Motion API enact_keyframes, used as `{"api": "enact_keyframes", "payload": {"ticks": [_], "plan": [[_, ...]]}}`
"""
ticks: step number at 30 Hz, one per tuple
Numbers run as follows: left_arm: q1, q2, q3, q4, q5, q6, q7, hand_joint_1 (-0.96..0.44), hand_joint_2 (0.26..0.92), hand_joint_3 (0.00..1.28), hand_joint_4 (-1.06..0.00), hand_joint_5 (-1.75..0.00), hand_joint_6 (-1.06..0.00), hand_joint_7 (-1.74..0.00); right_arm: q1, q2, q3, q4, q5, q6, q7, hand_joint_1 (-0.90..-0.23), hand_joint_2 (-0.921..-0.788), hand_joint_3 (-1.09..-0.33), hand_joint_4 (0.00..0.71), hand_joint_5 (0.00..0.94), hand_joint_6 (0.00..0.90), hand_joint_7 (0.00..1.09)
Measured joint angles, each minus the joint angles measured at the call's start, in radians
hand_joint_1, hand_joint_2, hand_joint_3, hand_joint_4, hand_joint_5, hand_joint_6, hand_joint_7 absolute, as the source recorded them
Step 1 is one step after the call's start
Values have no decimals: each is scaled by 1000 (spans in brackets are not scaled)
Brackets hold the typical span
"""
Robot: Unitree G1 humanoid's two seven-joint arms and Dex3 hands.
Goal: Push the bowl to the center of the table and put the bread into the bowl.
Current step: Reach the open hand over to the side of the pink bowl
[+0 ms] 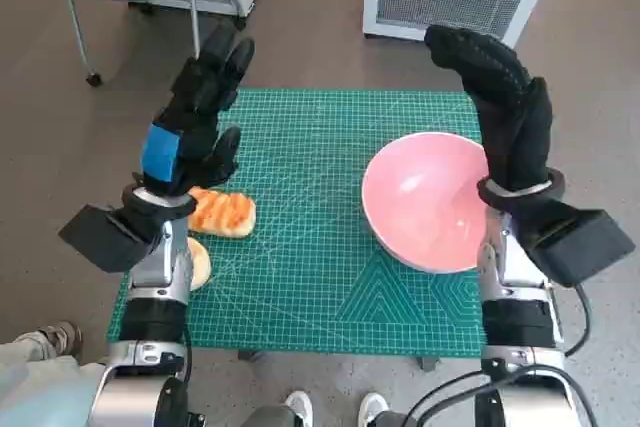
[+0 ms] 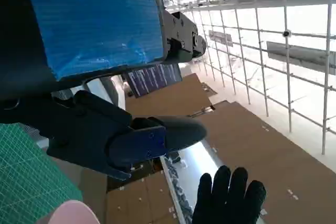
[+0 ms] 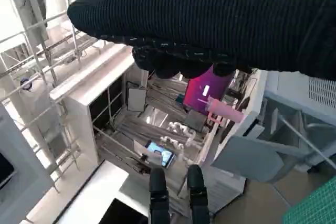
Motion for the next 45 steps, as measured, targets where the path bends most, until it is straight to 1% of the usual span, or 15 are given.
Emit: {"api": "enact_keyframes", "payload": {"ticks": [12,20,27,30,36,38,41,43,45], "plan": [[0,0,0,-1,-6,9,-6,-728,921,504,-206,0,-197,-2,10,0,2,-8,-4,9,-10,-744,-921,-807,229,52,-1,697],[0,0,-1,-3,-11,24,-12,-729,921,474,-205,0,-202,-5,14,0,8,-17,-20,14,-20,-745,-921,-807,228,49,-1,699],[0,-2,-5,-26,-16,45,-12,-728,921,442,-201,0,-205,-6,16,0,11,-32,-22,25,-21,-746,-921,-805,228,48,-1,703],[0,-3,-8,-40,-22,58,-12,-729,921,437,-193,0,-208,-7,17,0,13,-40,-27,29,-21,-746,-921,-804,228,47,-1,704],[0,-4,-11,-60,-33,67,-15,-733,921,430,-185,0,-199,-2,26,-6,6,-52,-29,26,-21,-736,-921,-817,224,44,-1,700],[0,-4,-12,-60,-34,68,-19,-732,921,429,-183,0,-197,-1,31,-15,-5,-47,-29,18,-22,-732,-921,-819,225,45,-1,697],[0,-4,-11,-59,-34,67,-22,-728,921,429,-182,0,-197,-1,30,-48,-35,2,-31,-12,-28,-731,-921,-815,228,46,-1,696],[0,-3,-9,-56,-35,66,-23,-727,921,429,-183,-1,-197,-1,23,-75,-61,65,-41,-38,-49,-732,-921,-811,231,47,-1,695],[0,-2,-5,-52,-37,65,-25,-726,921,429,-185,-1,-198,-1,15,-106,-86,139,-60,-61,-85,-735,-921,-808,234,47,-1,693]]}}
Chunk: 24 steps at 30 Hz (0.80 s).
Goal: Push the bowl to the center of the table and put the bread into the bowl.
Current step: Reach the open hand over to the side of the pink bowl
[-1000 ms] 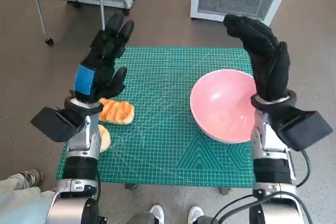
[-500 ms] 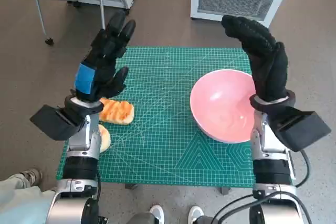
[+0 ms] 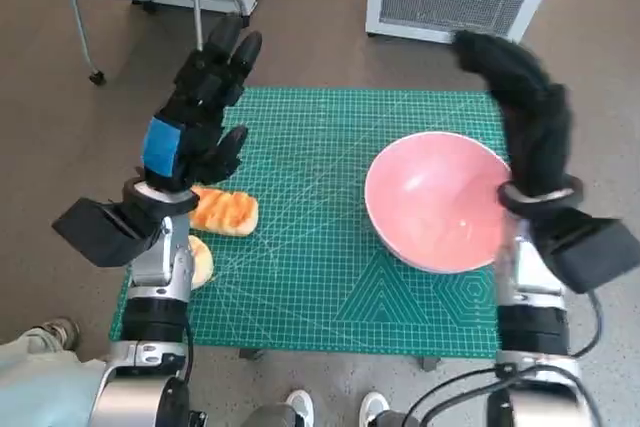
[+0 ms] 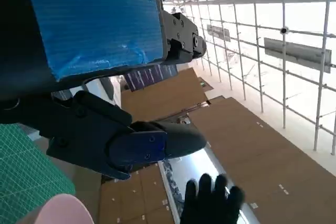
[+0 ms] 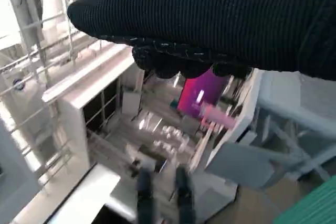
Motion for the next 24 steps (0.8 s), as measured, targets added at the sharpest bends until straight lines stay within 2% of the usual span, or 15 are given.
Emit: {"api": "enact_keyframes", "payload": {"ticks": [5,9,12,17,24], "plan": [[0,2,9,11,-3,-6,-2,-723,921,428,-186,-2,-200,-3,-27,-63,-39,183,-50,-37,-106,-742,-921,-803,241,44,7,666],[0,2,12,24,-6,-10,-9,-718,921,426,-187,-2,-207,-6,-52,-97,-47,313,-80,-34,-179,-741,-921,-803,244,39,10,637],[0,1,12,37,-6,-15,-11,-715,921,426,-187,-2,-210,-7,-64,-116,-48,382,-94,-18,-207,-731,-921,-805,239,34,10,625],[0,0,14,53,-6,-24,-13,-708,921,425,-187,-2,-211,-8,-71,-134,-49,454,-98,25,-235,-704,-921,-817,234,27,13,612],[0,0,16,66,-4,-48,-13,-707,921,428,-188,-2,-213,-8,-71,-136,-48,512,-100,86,-264,-680,-921,-834,233,15,22,561]]}}
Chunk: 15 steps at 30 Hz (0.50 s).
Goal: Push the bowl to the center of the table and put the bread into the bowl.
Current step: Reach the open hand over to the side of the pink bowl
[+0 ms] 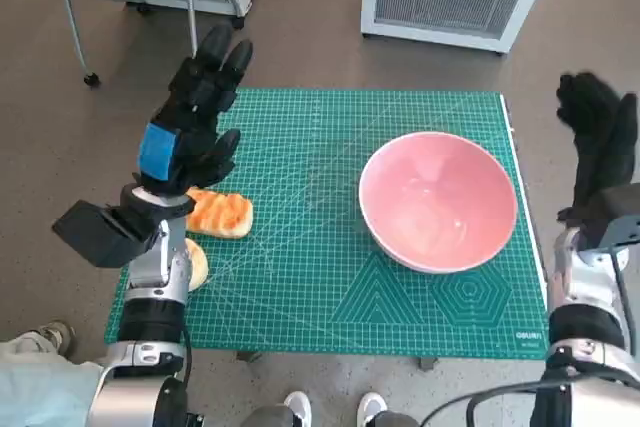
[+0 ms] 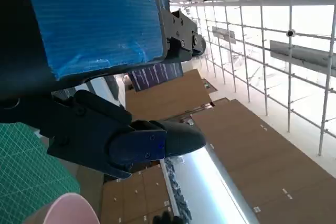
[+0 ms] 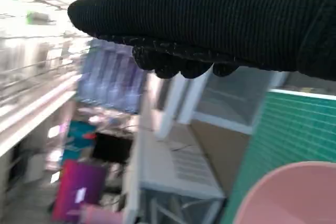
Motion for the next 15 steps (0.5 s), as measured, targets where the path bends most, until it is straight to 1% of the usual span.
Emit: {"api": "enact_keyframes", "payload": {"ticks": [5,10,15], "plan": [[0,0,0,3,4,-5,5,-709,921,430,-188,-1,-217,-10,3,0,-3,31,2,50,-3,-670,-921,-835,234,13,33,551],[0,0,1,2,5,-5,10,-710,921,430,-188,-1,-219,-10,16,7,-17,50,7,96,-1,-663,-921,-823,239,11,55,535],[0,3,5,2,5,-5,14,-708,921,430,-188,-1,-211,-6,36,25,-40,69,17,143,10,-665,-921,-807,248,11,75,510]]}}
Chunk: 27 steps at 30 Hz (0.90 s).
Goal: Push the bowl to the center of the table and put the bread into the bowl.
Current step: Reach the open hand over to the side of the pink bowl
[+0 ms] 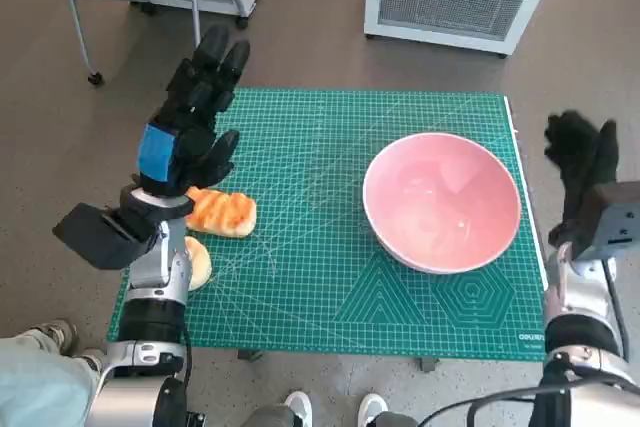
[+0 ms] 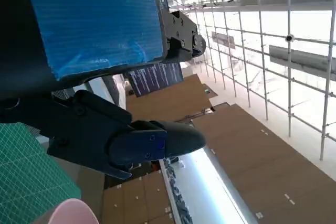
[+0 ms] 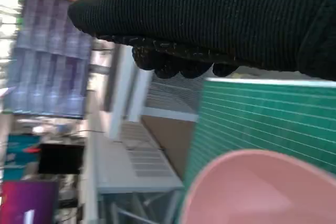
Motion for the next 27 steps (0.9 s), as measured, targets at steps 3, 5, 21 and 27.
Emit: {"api": "enact_keyframes", "payload": {"ticks": [3,5,21,27], "plan": [[0,3,2,-4,0,0,5,-706,921,431,-188,-1,-207,-4,8,19,-13,6,10,29,9,-682,-921,-792,247,9,81,499],[0,4,2,-8,1,0,7,-706,921,432,-188,0,-205,-2,10,33,-18,8,17,45,14,-686,-921,-785,250,10,87,494],[0,26,3,-19,5,2,21,-707,921,436,-185,-1,-198,0,-2,158,-45,15,31,118,27,-711,-921,-774,290,16,156,422],[0,30,3,-21,5,2,24,-702,921,439,-184,-1,-197,0,-18,203,-71,16,51,129,47,-713,-921,-755,287,10,160,396]]}}
